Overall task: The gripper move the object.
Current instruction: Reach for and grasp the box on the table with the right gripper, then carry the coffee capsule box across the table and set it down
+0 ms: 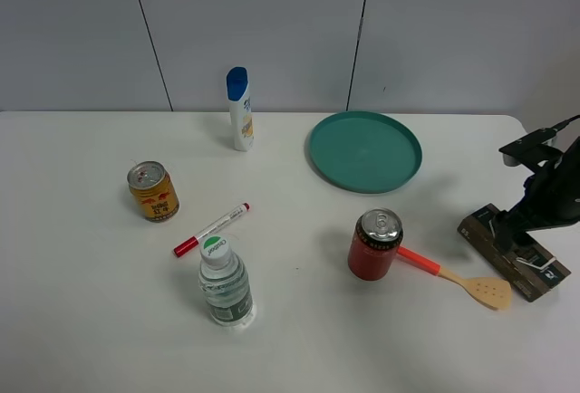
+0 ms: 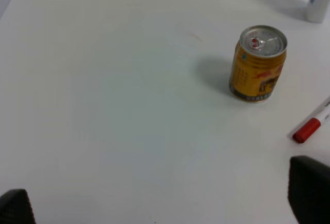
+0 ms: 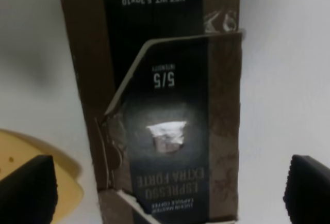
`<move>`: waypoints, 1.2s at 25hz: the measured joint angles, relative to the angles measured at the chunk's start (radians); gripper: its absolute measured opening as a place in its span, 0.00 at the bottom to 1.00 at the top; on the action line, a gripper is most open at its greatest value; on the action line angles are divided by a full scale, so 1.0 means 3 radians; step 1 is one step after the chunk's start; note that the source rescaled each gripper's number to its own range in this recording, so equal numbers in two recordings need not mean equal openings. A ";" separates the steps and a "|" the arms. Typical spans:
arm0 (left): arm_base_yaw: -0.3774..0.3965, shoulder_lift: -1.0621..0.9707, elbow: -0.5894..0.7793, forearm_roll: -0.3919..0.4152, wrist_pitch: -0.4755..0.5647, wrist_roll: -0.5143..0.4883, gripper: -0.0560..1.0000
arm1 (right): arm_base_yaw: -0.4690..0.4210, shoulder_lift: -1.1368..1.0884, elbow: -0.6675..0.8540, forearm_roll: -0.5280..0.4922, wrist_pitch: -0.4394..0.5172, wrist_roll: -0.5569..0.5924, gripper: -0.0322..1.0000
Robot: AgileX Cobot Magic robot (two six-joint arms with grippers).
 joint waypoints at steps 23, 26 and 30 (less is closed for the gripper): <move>0.0000 0.0000 0.0000 0.0000 0.0000 0.0000 1.00 | 0.0164 0.0538 -0.0003 -0.0073 -0.0322 -0.0001 0.03; 0.0000 0.0000 0.0000 0.0000 0.0000 0.0000 1.00 | 0.0164 0.0530 -0.0003 -0.0043 -0.0325 0.0101 0.03; 0.0000 0.0000 0.0000 0.0000 0.0000 0.0000 1.00 | 0.0164 0.0377 -0.0003 0.0208 -0.0312 0.0442 0.03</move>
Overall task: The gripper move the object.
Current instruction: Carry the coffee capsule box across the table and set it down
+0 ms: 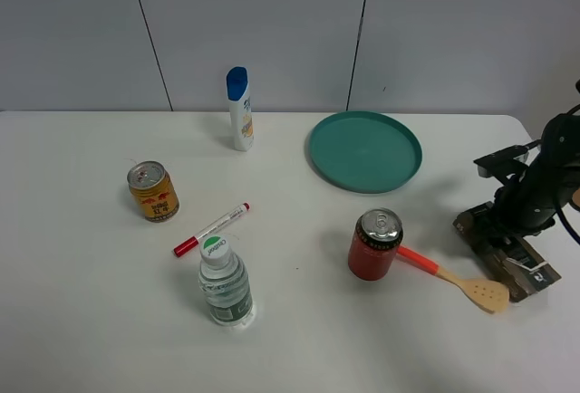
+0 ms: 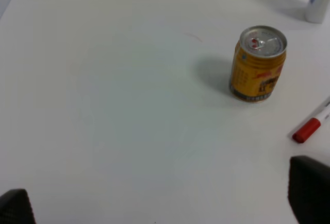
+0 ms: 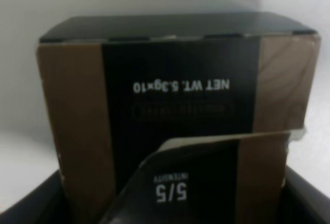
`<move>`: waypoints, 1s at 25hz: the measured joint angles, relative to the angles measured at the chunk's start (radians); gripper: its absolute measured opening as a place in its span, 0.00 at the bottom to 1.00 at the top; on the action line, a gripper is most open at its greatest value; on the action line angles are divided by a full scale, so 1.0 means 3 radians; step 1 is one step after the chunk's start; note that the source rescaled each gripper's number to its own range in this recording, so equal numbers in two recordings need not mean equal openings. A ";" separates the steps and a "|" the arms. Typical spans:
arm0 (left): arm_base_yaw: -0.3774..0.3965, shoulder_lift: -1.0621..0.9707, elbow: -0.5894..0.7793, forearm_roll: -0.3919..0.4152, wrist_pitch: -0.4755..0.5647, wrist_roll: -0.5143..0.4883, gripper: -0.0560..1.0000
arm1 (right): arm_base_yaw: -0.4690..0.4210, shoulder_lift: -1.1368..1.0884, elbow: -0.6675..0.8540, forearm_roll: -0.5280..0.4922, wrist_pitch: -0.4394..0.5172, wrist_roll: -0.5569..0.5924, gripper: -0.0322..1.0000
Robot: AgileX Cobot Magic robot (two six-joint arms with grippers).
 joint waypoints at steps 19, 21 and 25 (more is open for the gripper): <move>0.0000 0.0000 0.0000 0.0000 0.0000 0.0000 1.00 | 0.0094 -0.1312 0.0000 0.1054 0.0702 0.0063 0.03; 0.0000 0.0000 0.0000 0.0000 0.0000 0.0000 1.00 | 0.0107 -0.1396 0.0000 0.1079 0.0799 -0.0001 0.03; 0.0000 0.0000 0.0000 0.0000 0.0000 0.0000 1.00 | 0.0107 -0.1569 0.0000 0.1073 0.1079 -0.0041 0.03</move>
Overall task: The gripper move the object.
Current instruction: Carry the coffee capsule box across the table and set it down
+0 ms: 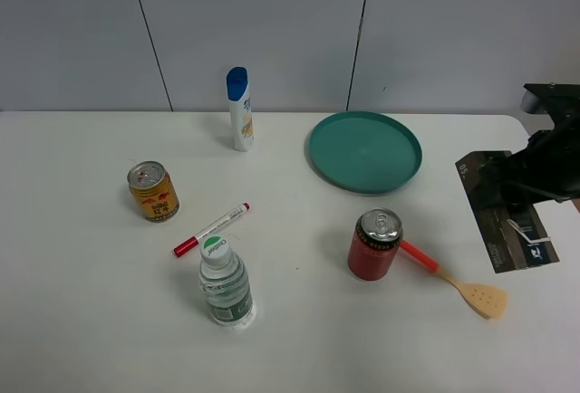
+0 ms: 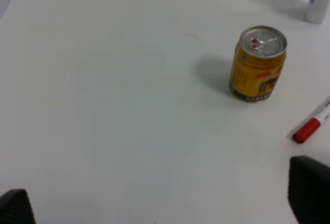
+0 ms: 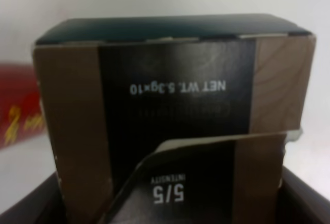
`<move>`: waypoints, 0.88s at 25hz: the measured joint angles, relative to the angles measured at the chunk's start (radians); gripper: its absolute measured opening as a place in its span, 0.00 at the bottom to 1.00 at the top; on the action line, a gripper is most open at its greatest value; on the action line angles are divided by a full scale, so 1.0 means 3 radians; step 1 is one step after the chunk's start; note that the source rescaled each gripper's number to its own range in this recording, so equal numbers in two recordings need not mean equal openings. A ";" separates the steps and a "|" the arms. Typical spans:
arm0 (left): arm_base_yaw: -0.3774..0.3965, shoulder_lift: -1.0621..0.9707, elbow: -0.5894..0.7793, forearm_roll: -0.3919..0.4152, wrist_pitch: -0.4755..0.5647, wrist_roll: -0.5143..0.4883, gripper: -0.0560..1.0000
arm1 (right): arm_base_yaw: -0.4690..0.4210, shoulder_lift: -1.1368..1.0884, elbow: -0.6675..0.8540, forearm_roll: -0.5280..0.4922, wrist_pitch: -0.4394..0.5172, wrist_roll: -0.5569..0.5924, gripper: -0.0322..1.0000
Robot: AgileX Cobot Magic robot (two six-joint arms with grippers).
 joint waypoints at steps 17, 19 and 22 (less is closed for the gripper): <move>0.0000 0.0000 0.0000 0.0003 0.0000 0.0000 1.00 | 0.0000 -0.0963 0.0000 0.0851 0.0890 -0.0104 0.03; 0.0000 0.0000 0.0000 0.0003 0.0000 0.0000 1.00 | 0.0000 -0.1004 0.0000 0.1163 0.0899 -0.0191 0.03; 0.0000 0.0000 0.0000 0.0003 0.0000 0.0000 1.00 | 0.0000 -0.1007 0.0000 0.1670 0.0906 -0.0347 0.03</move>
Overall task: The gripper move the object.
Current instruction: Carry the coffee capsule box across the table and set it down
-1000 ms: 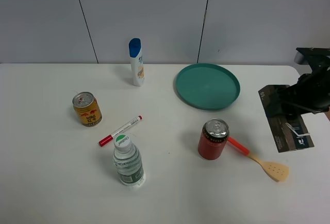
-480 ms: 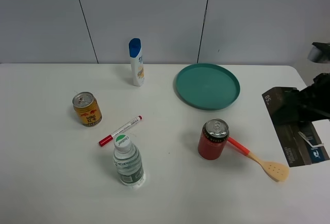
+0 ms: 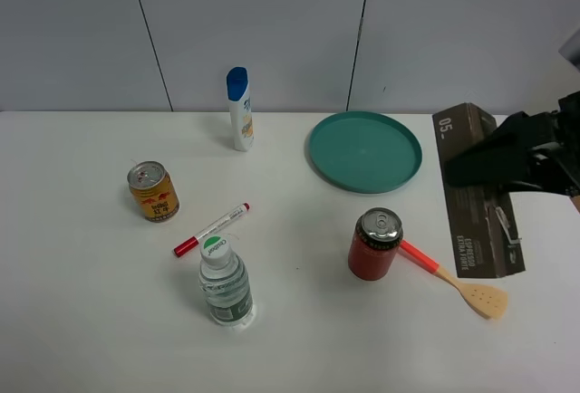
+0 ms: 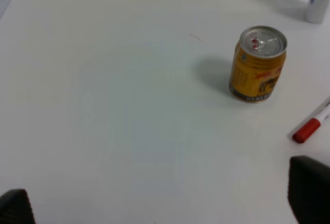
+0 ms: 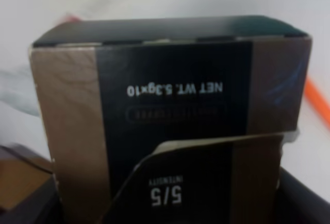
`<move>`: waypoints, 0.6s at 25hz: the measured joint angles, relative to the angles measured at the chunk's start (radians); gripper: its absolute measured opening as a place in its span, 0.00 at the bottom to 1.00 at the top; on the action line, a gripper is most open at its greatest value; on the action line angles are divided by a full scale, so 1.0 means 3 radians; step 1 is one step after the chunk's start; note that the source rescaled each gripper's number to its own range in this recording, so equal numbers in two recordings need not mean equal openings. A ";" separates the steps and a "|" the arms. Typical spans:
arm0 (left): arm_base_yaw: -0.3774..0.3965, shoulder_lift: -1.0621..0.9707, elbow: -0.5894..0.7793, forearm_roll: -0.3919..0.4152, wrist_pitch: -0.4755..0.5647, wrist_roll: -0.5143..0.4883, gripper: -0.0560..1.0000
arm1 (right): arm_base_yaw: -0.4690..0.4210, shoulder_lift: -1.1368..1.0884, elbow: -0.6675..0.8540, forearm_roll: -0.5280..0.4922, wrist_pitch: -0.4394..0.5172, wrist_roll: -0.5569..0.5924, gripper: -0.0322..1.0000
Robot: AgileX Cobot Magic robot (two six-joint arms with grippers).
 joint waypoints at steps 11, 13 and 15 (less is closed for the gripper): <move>0.0000 0.0000 0.0000 0.0000 0.0000 0.0000 1.00 | 0.0000 0.0015 0.0000 0.0917 -0.0403 -0.1066 0.03; 0.0000 0.0000 0.0000 0.0000 0.0000 0.0000 1.00 | 0.0000 0.0049 0.0000 0.1005 -0.0545 -0.1356 0.03; 0.0000 0.0000 0.0000 0.0000 0.0000 0.0000 1.00 | 0.0000 0.0101 0.0000 0.1064 -0.0648 -0.1665 0.03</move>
